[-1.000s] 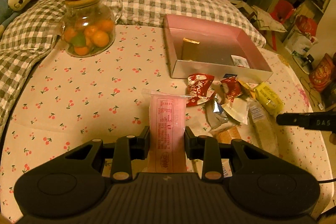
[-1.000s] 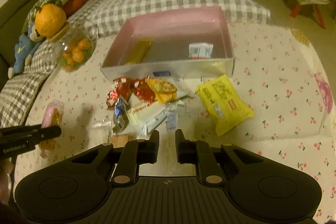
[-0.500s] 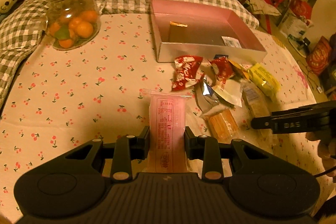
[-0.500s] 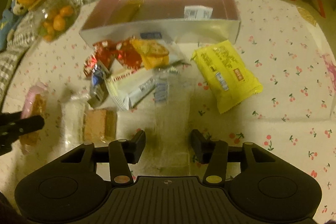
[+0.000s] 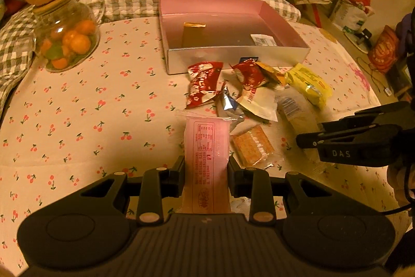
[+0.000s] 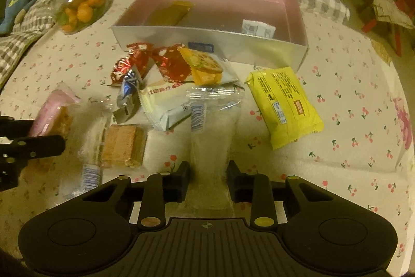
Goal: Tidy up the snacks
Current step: 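Lift the pink cake with the left tool while the right tool lifts the clear bag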
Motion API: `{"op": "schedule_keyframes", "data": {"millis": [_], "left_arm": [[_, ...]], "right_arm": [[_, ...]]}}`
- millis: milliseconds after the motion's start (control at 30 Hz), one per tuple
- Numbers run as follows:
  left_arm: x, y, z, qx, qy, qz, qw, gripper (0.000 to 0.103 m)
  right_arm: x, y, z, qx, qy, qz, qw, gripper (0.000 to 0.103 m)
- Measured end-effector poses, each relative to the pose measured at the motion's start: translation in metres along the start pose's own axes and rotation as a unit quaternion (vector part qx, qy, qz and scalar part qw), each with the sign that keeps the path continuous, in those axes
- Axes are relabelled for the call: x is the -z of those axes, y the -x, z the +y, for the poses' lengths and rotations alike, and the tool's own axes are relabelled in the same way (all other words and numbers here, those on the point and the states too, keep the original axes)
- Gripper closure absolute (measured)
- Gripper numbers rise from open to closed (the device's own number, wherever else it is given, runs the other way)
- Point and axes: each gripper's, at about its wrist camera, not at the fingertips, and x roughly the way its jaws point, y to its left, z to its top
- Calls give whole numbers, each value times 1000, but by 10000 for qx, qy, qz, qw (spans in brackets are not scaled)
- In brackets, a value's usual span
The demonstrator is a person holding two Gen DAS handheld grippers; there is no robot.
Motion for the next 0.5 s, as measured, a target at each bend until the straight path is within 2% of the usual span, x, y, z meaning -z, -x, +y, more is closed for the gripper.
{"op": "schedule_keyframes", "data": {"millis": [500], "left_arm": [[-1, -3, -14, -33, -190, 9, 9998, 74]], "right_arm": [[-4, 31, -4, -226, -76, -362, 9991, 82]]}}
